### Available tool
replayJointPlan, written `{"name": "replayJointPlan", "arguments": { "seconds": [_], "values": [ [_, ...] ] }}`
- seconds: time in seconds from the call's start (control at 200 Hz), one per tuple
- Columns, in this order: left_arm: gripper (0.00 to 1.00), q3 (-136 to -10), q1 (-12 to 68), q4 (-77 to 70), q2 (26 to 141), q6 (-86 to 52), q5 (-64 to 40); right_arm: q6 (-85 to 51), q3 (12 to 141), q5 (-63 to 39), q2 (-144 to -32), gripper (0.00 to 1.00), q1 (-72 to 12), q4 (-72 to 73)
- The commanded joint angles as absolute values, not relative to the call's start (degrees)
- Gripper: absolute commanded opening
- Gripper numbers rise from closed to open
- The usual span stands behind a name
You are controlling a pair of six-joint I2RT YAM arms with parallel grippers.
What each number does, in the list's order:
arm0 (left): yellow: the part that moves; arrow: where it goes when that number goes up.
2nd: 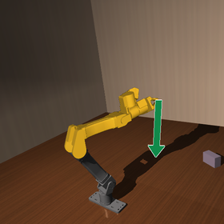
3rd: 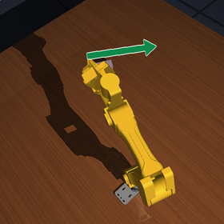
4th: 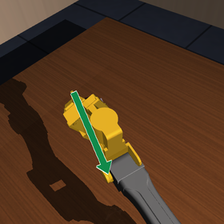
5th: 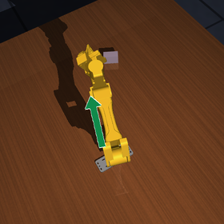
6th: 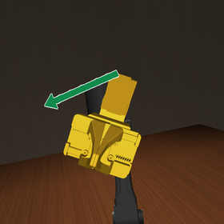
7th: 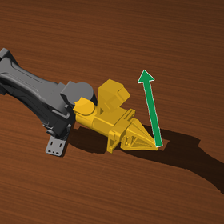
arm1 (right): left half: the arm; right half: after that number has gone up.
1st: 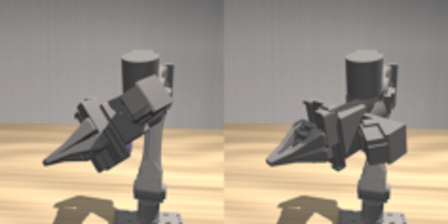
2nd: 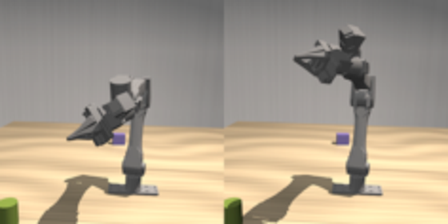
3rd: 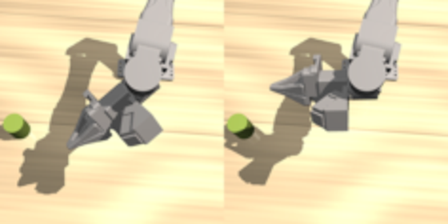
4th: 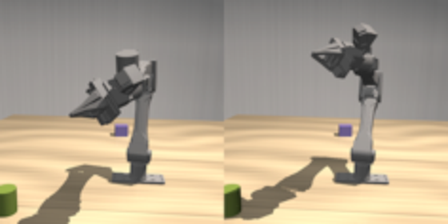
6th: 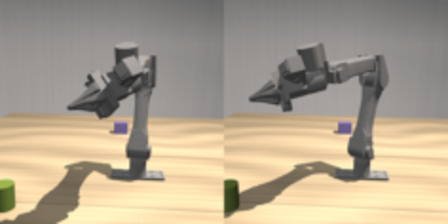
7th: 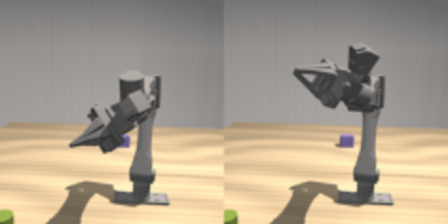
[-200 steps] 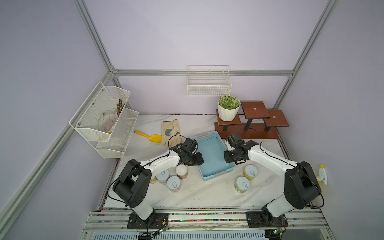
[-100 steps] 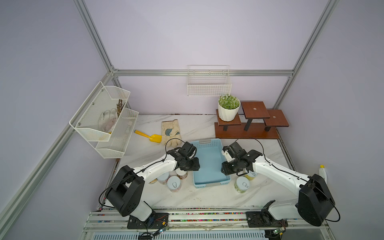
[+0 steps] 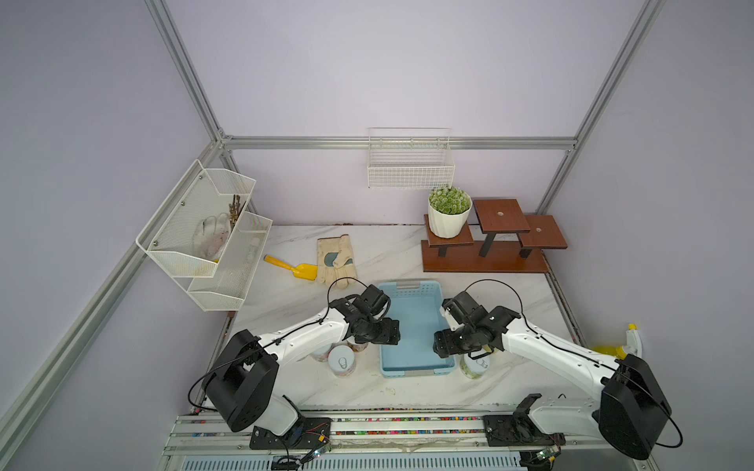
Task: Put the canned food in the basket
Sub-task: Move the basket to the center of the board, then pick up the canned food from the center of the board.
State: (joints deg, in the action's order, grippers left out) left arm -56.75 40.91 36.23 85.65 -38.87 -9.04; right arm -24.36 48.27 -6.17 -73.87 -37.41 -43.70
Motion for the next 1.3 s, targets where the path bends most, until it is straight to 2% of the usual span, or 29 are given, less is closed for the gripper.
{"name": "replayJointPlan", "arguments": {
  "seconds": [0.0, 0.23, 0.4, 0.45, 0.515, 0.7, 0.815, 1.095, 1.295],
  "values": [
    [1.00, -61.4, 41.0, 40.8, 84.4, -37.9, -5.3, -25.7, 51.1, -3.2, -72.9, 0.84, -37.8, -44.5],
    [1.00, -68.2, 40.9, 45.2, 77.8, -33.2, -1.5, -34.2, 54.0, 3.8, -64.0, 0.88, -39.6, -50.6],
    [1.00, -70.9, 41.0, 43.5, 74.8, -29.9, 3.1, -44.2, 52.4, 13.1, -56.1, 0.98, -39.8, -54.9],
    [1.00, -70.6, 41.0, 42.3, 73.8, -29.9, 5.2, -47.0, 50.8, 17.9, -54.0, 0.99, -39.6, -55.7],
    [1.00, -69.6, 41.0, 40.1, 72.7, -29.7, 6.2, -47.9, 49.9, 19.0, -52.6, 0.99, -38.0, -56.4],
    [1.00, -67.0, 40.9, 34.8, 70.2, -32.0, 5.7, -46.9, 50.6, 15.9, -55.9, 0.99, -31.6, -57.3],
    [1.00, -62.2, 40.9, 26.8, 67.7, -28.5, -0.2, -43.7, 54.7, 14.4, -61.9, 0.99, -30.3, -58.2],
    [1.00, -58.3, 39.4, 22.7, 68.1, -31.3, -3.5, -45.3, 55.3, 22.2, -68.6, 0.99, -26.0, -60.0],
    [1.00, -57.1, 37.4, 21.2, 67.4, -31.8, -4.7, -41.0, 52.4, 15.5, -68.7, 0.98, -19.1, -54.4]
  ]
}}
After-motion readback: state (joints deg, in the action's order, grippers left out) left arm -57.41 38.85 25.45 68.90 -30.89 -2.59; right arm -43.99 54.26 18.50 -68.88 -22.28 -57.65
